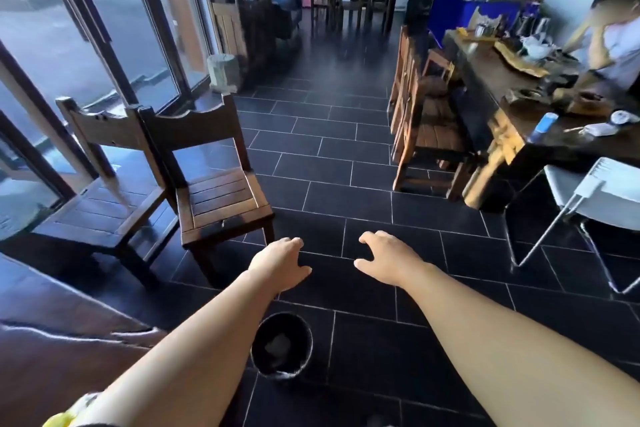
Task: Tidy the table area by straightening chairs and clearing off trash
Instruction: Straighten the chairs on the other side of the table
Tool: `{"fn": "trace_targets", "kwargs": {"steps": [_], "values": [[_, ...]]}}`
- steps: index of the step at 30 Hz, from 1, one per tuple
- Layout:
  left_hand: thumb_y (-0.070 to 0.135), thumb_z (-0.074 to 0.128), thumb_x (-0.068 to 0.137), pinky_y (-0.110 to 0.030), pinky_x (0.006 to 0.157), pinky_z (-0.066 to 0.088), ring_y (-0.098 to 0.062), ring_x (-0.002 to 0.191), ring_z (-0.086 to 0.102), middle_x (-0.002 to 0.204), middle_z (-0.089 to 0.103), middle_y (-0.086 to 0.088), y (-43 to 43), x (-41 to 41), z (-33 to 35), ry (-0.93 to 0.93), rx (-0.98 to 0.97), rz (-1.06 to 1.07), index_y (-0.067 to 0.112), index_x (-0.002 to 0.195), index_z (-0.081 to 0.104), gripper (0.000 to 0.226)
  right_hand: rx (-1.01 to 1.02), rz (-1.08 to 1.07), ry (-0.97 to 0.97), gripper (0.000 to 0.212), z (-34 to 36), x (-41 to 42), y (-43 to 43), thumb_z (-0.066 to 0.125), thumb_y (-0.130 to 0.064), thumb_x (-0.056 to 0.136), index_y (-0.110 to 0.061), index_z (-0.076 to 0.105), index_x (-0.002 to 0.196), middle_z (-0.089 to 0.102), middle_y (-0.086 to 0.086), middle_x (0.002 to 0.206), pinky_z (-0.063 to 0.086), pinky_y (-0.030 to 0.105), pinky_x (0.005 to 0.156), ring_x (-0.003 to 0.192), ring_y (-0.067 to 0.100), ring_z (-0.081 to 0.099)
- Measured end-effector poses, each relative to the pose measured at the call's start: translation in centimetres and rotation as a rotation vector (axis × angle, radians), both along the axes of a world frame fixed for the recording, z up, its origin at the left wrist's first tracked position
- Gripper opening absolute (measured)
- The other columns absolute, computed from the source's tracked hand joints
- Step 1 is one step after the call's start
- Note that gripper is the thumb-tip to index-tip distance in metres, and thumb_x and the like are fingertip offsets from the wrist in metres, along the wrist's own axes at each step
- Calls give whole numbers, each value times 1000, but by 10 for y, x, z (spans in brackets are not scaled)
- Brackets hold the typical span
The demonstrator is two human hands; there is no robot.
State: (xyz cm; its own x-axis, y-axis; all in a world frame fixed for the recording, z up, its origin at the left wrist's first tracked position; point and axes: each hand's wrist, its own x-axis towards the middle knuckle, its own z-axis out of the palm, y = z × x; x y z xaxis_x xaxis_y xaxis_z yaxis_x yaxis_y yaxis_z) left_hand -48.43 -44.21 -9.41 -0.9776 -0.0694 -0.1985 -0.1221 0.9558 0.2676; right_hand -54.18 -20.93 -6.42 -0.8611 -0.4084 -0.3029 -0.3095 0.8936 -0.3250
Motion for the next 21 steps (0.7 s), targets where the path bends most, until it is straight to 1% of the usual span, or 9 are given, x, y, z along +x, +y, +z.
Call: {"fn": "trace_targets", "kwargs": {"steps": [3, 7, 10, 15, 18, 21], "values": [[48, 64, 86, -40, 90, 50, -26, 114, 57, 122, 59, -2, -4, -48, -1, -7, -21, 23, 18, 126, 52, 51, 3, 40, -3, 58, -6, -59, -7, 56, -46, 93, -23, 43, 144, 50, 0, 137, 50, 40, 91, 118, 23, 55], [48, 64, 86, -41, 89, 51, -27, 116, 57, 123, 57, -2, -4, -124, -3, -30, -72, 30, 18, 130, 51, 54, -3, 88, 0, 57, -12, -152, -12, 56, -48, 92, -24, 44, 143, 50, -1, 138, 49, 41, 93, 121, 23, 53], [48, 64, 87, -43, 89, 51, -27, 119, 56, 125, 56, -1, -5, -187, -2, -42, -122, 57, 19, 132, 50, 56, -14, 122, 20, 56, -9, -229, -12, 56, -47, 93, -23, 44, 143, 49, 0, 138, 48, 39, 92, 122, 24, 53], [49, 64, 87, -40, 92, 48, -28, 122, 55, 130, 56, -2, 7, -286, 6, -39, -66, 151, 18, 134, 48, 58, -6, 176, -4, 58, -7, -338, -11, 56, -48, 92, -24, 43, 144, 50, -2, 136, 46, 35, 85, 118, 22, 54], [50, 65, 86, -39, 91, 49, -27, 118, 56, 125, 58, -2, 16, -337, 8, -20, -34, 178, 17, 128, 50, 55, 0, 198, -12, 58, -7, -389, -12, 56, -48, 91, -26, 43, 143, 50, -3, 135, 44, 35, 82, 116, 21, 55], [50, 64, 87, -39, 85, 48, -28, 115, 57, 120, 58, -4, 19, -375, 12, -43, -61, 168, 16, 120, 51, 49, 11, 228, -19, 58, -3, -431, -16, 55, -48, 91, -26, 43, 144, 49, -2, 139, 45, 35, 86, 121, 22, 54]]}}
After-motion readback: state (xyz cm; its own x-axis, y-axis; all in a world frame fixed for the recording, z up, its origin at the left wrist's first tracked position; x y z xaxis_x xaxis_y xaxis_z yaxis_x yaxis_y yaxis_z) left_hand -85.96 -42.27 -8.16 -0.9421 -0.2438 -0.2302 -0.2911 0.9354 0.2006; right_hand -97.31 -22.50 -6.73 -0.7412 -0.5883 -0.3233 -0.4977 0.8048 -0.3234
